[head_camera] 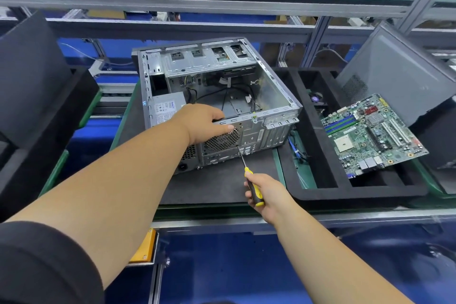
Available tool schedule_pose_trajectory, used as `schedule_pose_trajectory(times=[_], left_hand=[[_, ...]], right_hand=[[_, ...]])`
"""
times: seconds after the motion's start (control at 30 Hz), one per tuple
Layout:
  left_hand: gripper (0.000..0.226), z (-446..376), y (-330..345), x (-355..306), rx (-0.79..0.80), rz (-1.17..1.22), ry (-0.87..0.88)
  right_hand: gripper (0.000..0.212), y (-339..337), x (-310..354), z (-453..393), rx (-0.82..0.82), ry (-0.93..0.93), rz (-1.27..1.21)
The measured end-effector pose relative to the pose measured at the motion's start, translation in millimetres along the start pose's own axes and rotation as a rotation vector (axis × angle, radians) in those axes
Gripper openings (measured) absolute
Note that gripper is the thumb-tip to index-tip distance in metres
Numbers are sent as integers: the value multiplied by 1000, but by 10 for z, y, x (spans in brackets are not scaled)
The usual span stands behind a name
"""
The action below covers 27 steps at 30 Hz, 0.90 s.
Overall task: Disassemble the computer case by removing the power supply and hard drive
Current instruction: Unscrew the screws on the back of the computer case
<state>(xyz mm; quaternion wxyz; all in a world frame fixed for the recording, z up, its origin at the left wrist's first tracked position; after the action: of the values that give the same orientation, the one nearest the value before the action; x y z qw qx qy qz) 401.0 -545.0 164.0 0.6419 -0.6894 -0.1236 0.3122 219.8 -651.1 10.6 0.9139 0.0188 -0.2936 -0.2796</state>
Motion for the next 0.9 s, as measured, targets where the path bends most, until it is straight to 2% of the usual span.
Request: schedule_pose_trajectory(times=[0.3,0.4,0.5,0.6,0.73,0.8,0.9], left_hand=[[52,-16,20,32,8,5,2],[57,-32,34,53,8,2,0],[56,-39,33,47,2,-3,9],[56,-33,30,46,9,7,-2],[51,-22,30,39,13,12,-7],[50,-17,29,36,15,16,-10],[49,-14,18,29,18,16,-11]], right_hand=[[26,-10,33,-20,-1,-7,43],[20,-111,181,0,-126,-157,255],[26,-165,293,23,-192,-246,289],[21,-122,275,24,-183,-200,304],[32,-91,80,-12,-74,-8,48],[29,-83,72,-14,-58,-14,81],[20,-112,158,-3,-99,-123,212]])
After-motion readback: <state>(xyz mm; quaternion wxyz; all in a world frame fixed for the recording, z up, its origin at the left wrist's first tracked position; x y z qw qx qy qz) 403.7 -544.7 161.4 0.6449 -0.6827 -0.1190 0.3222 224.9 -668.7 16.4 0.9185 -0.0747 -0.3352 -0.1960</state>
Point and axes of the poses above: each hand's wrist, its own z-axis away from the middle knuckle, its own y-axis out of the palm, x = y × z, the point moved 10 cm from there along -z, towards the middle knuckle, and after that the axes turned 12 degrees about y, right-handed, at the moved point
